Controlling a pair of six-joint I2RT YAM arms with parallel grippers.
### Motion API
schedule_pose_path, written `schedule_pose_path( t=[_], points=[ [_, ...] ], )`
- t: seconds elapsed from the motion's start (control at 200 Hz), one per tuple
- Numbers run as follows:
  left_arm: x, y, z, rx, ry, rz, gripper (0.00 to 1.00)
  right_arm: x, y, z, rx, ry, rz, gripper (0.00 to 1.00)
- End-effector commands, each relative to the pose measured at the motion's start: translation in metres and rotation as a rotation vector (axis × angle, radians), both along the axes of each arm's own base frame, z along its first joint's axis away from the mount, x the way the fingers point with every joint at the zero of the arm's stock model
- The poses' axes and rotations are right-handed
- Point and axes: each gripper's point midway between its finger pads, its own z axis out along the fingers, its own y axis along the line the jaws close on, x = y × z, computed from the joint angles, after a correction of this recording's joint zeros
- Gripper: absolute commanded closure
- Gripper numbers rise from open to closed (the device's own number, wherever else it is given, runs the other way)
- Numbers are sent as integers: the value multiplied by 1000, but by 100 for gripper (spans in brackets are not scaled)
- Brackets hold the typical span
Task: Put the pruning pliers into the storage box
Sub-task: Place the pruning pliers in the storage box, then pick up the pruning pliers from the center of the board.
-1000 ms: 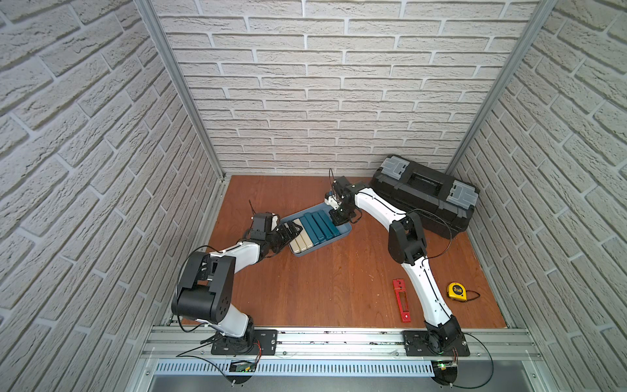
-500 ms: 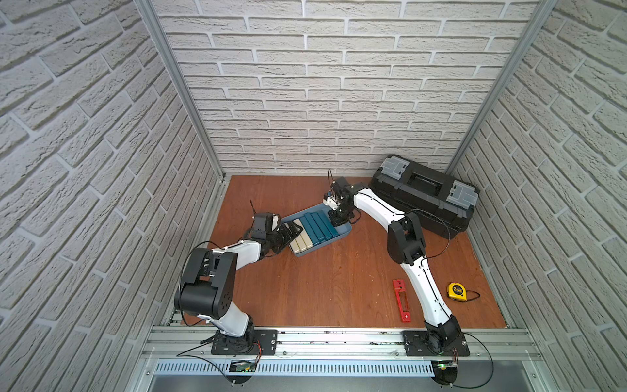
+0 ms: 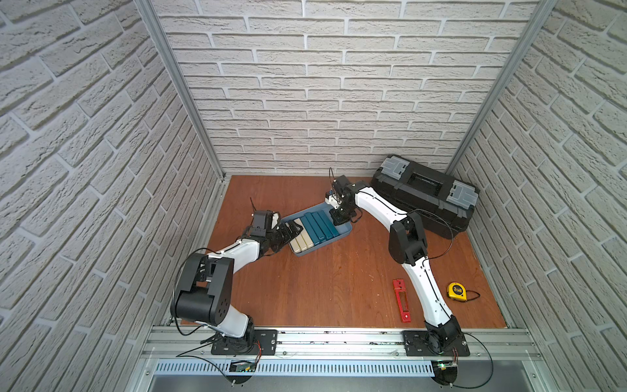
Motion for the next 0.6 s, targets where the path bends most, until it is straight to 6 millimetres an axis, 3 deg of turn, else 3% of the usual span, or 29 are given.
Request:
schedule_pose_path(
  t=[0.0,0.135,0.29,0.32,0.43,0.595],
  points=[
    [-4,4,13,43,-42,-14,2,-1,-8,63,17,-106,-6,86],
    [-15,10,24,59,-70,-5,2,-17,-22,84,-8,-124,-29,86],
    [-27,13,36,72,-113,-13,2,-57,-54,87,-55,-134,-92,80],
    [-30,13,38,70,-120,-17,2,-67,-60,96,-51,-155,-111,77],
    [-37,10,46,51,-143,-40,2,-102,-81,87,-58,-135,-186,70],
    [-44,2,51,27,-156,-79,2,-152,-115,75,-93,-128,-312,68]
  ],
)
